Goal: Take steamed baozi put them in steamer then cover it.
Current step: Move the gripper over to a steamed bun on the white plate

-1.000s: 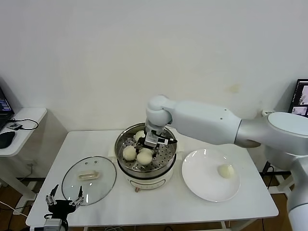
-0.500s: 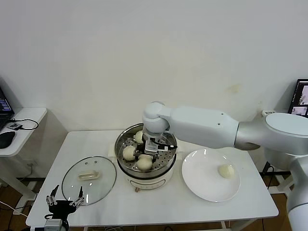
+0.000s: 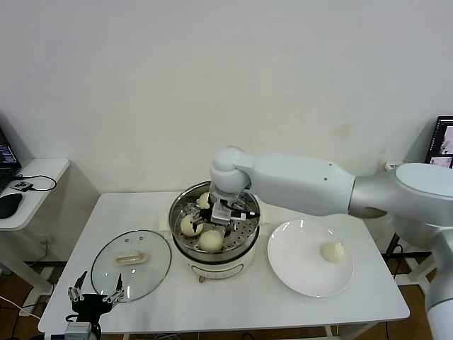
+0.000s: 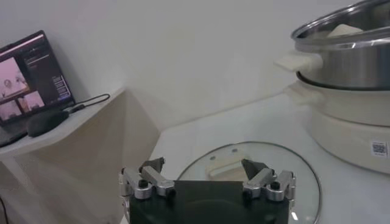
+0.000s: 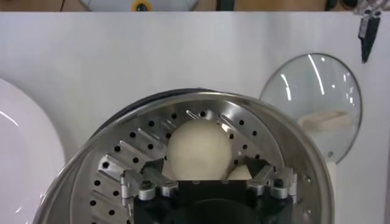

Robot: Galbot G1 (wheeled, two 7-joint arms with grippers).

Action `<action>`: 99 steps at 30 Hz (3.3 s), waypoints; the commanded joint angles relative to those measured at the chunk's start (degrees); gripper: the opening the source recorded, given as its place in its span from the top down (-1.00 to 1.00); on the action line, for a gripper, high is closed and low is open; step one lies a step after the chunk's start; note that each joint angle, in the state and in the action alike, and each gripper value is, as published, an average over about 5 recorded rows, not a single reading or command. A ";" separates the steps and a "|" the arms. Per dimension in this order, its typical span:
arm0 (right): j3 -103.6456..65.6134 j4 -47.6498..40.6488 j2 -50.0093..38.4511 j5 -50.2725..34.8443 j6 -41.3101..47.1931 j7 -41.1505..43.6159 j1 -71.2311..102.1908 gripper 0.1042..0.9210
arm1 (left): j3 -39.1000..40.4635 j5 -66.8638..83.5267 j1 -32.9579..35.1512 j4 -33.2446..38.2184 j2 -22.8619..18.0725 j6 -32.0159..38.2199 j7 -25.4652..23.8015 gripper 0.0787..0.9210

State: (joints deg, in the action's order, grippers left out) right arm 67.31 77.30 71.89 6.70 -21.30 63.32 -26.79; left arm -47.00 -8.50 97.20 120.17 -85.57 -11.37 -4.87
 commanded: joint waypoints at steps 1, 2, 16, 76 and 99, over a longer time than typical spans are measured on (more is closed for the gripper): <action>-4.52 -1.92 -4.50 -10.72 8.22 0.21 -4.55 -0.76 | 0.09 -0.01 0.06 0.34 0.26 -0.06 -0.16 -0.77; -5.05 -2.57 -5.93 -14.05 10.72 0.47 -5.70 -0.76 | 0.13 -0.01 0.04 0.38 0.36 -0.08 -0.22 -0.77; -11.82 -1.30 -26.02 -24.25 48.39 5.19 -3.26 -0.76 | 1.32 -0.10 -0.62 1.38 0.71 -0.61 -1.51 -0.77; -30.36 -13.06 -26.09 15.59 36.93 6.90 34.60 -0.76 | 1.94 -1.49 -0.95 -3.56 0.57 -0.78 -2.26 -0.77; -31.63 -12.48 -27.38 13.91 37.81 7.10 34.73 -0.22 | 2.55 -1.76 -1.06 -4.08 0.53 -0.77 -2.13 -0.77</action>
State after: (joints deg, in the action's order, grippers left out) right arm 35.75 64.88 44.52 21.59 16.40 70.56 8.27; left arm -44.49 -10.20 96.14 116.13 -85.06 -12.14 -7.01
